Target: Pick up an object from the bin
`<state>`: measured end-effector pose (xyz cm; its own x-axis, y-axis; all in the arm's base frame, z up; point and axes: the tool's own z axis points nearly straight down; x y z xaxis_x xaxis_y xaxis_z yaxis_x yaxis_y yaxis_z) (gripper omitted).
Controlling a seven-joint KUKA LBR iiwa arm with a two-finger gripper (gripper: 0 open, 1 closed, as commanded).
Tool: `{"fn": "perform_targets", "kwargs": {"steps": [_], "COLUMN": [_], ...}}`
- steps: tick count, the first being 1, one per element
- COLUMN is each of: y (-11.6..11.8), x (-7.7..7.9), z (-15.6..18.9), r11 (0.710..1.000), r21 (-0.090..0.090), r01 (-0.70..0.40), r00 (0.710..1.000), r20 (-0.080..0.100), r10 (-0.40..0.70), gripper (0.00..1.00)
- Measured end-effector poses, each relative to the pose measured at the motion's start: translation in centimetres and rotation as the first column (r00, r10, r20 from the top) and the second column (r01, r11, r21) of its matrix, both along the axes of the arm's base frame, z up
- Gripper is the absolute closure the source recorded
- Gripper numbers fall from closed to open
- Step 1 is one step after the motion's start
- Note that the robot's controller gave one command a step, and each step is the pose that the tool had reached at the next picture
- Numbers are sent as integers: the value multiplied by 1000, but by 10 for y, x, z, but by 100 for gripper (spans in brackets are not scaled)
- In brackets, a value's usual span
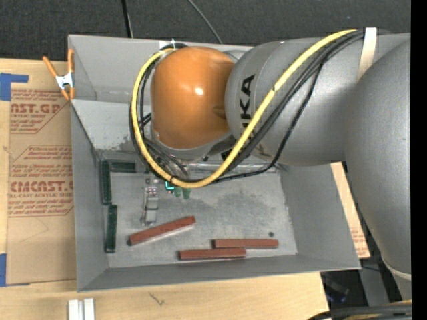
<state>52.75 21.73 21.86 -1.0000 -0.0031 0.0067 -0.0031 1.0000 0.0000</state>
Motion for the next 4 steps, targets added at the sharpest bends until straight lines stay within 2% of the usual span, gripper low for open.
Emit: {"fn": "perform_targets", "kwargs": {"steps": [1,2,3,4], "y": [-1,-30,-76,-66], "x": [2,-11,-44,-16], "z": [5,-54,-59,-102], "r11": [1000,995,970,978], "r21": [2,1,-1,2], "r01": [2,-101,-244,-210], "r00": [1000,995,970,978], "r20": [8,11,3,7], "r10": [-2,101,244,210], "gripper": [0,0,0,0]}}
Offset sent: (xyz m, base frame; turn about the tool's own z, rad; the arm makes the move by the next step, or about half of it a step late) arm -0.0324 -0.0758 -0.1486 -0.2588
